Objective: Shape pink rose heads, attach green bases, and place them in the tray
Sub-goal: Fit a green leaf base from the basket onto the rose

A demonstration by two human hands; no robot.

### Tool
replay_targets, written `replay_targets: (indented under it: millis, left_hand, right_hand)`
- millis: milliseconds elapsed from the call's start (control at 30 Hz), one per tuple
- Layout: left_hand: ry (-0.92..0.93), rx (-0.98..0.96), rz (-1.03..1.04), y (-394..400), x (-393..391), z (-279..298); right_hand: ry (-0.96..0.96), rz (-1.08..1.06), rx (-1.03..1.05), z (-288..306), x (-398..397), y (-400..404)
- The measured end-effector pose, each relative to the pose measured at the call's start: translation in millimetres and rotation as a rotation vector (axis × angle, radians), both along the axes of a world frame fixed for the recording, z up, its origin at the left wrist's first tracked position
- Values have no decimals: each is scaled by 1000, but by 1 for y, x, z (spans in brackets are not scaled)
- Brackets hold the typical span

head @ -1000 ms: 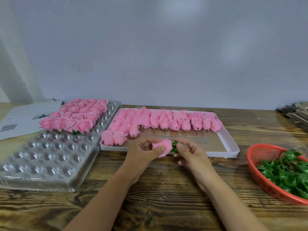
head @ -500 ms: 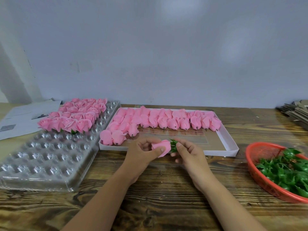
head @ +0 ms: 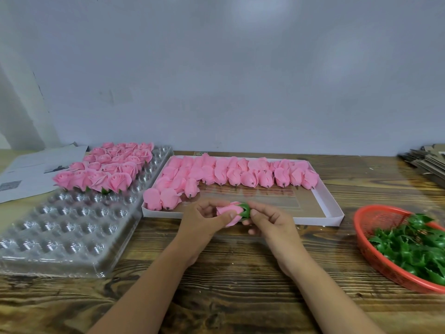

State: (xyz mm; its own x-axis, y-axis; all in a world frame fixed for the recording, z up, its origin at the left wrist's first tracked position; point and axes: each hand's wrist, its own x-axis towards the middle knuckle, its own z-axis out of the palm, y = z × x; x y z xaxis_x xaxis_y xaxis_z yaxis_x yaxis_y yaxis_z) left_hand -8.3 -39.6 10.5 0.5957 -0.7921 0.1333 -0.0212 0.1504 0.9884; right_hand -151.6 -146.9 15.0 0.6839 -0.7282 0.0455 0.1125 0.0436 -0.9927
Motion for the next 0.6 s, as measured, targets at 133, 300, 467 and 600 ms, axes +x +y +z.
replay_targets:
  millis: [133,300,467,600]
  left_hand:
    - [29,-4,-32,0,0,1]
    - [46,-8,-56,1,0,2]
    - [37,2,-81,3,-1,1]
    - [46,12,-85,3,-2,2]
  right_hand:
    - [-12,-5,12,1,0,1]
    - [-9,-40,11,3,-1,1]
    - [-10,-54,-8,5,-3,4]
    - [-34,-40,29,8,-4,5]
